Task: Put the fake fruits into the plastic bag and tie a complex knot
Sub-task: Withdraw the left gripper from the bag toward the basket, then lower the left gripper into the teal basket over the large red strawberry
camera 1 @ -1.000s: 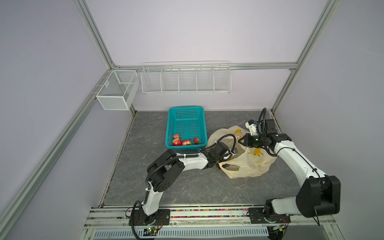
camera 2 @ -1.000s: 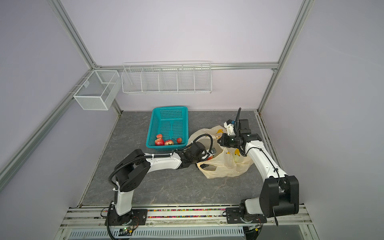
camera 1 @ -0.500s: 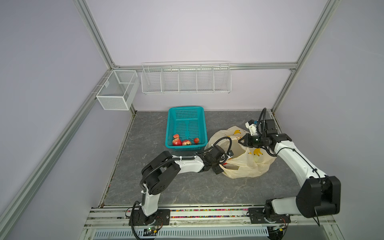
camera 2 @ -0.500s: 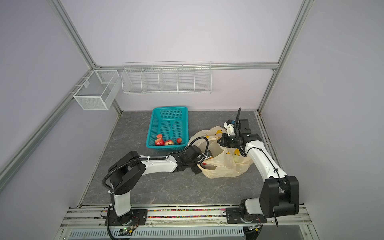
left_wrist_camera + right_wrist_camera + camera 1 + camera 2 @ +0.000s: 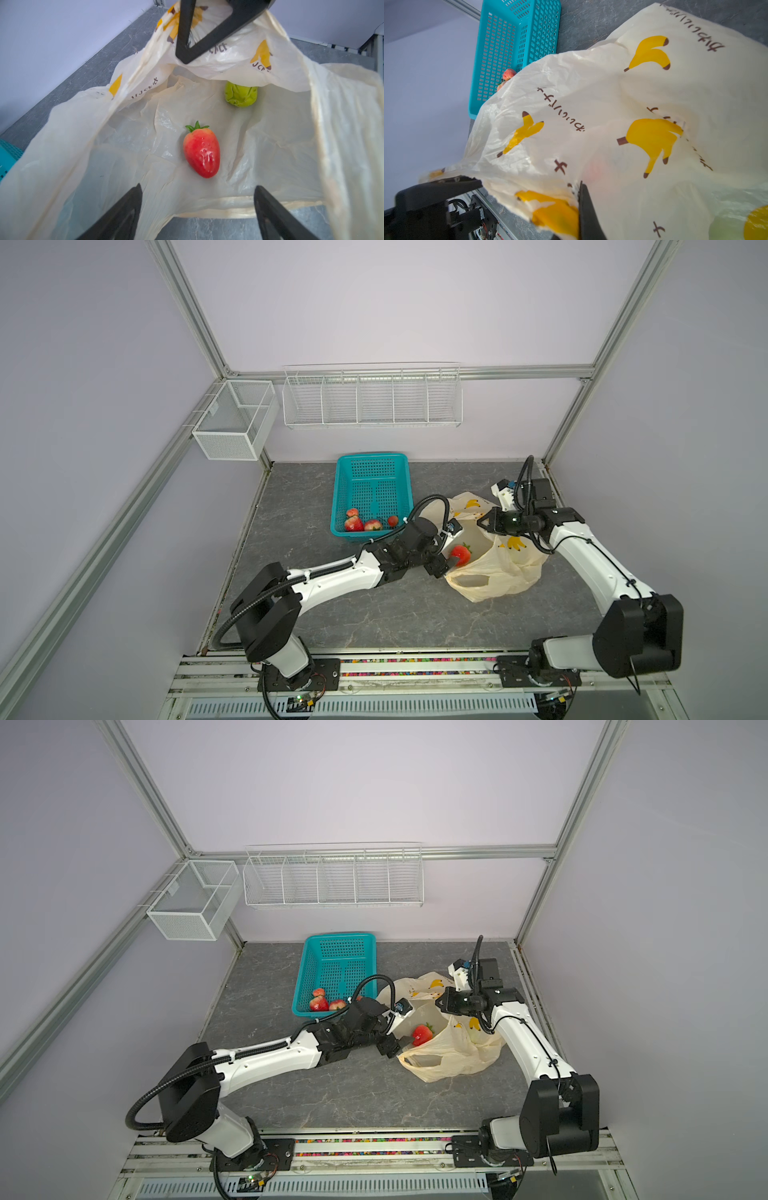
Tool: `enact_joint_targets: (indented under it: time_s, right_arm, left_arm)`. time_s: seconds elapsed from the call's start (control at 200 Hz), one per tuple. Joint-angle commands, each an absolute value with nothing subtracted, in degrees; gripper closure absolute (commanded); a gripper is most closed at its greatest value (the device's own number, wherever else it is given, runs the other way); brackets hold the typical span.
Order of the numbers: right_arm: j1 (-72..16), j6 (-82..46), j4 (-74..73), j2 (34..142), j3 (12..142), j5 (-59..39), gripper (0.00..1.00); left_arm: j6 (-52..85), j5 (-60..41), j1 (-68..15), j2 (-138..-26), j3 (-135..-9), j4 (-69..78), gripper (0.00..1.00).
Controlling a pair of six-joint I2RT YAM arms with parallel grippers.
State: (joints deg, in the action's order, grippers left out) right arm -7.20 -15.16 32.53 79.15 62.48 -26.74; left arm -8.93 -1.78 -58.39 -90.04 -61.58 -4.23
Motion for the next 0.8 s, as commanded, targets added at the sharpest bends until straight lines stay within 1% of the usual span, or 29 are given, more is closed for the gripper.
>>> enact_joint_targets:
  time_s: [0.0,0.115,0.29,0.36,0.445,0.515,0.55,0.655,0.72,0.795]
  right_arm:
    - [-6.77,-13.88,33.39,78.25,62.39,-26.05,0.93]
    - [-6.77,-14.0,32.96,78.66,62.4,-26.3,0.93]
    - [-6.8,-14.02,32.46,79.21,62.23,-26.54,0.93]
    - [-6.75,-13.9,32.56,79.33,62.23,-26.54,0.93]
    - [-6.72,-13.95,32.24,79.29,62.23,-26.61,0.93]
    - [-6.77,-14.08,31.92,79.5,62.23,-27.1,0.93]
    - [-6.79,-14.15,31.71,79.6,62.14,-27.22,0.93]
    - [-6.77,-14.28,31.14,79.73,61.97,-27.59,0.93]
    - [-6.79,-14.24,30.98,79.77,61.79,-27.94,0.93]
    - [-6.77,-14.01,31.07,79.61,61.7,-27.95,0.93]
  left_arm:
    - [-4.06,-3.13,-57.66,-85.17,-60.95,-8.65,0.17]
    - [-2.17,-5.74,-56.51,-80.14,-59.62,-8.24,0.18]
    - [3.27,-15.02,-52.42,-74.71,-58.77,-6.76,0.18]
    - [5.55,-16.58,-50.92,-72.0,-57.79,-5.59,0.18]
    - [8.03,-12.36,-48.72,-69.09,-56.62,-5.22,0.19]
    - [11.9,-3.14,-45.11,-68.64,-58.06,-9.77,0.21]
    - [14.06,-0.58,-42.15,-69.32,-59.65,-13.23,0.22]
    - [17.05,3.48,-34.26,-74.16,-64.23,-21.76,0.25]
    - [15.76,6.3,-32.36,-78.38,-67.45,-26.2,0.25]
    - [15.21,6.39,-30.72,-83.56,-70.81,-29.99,0.25]
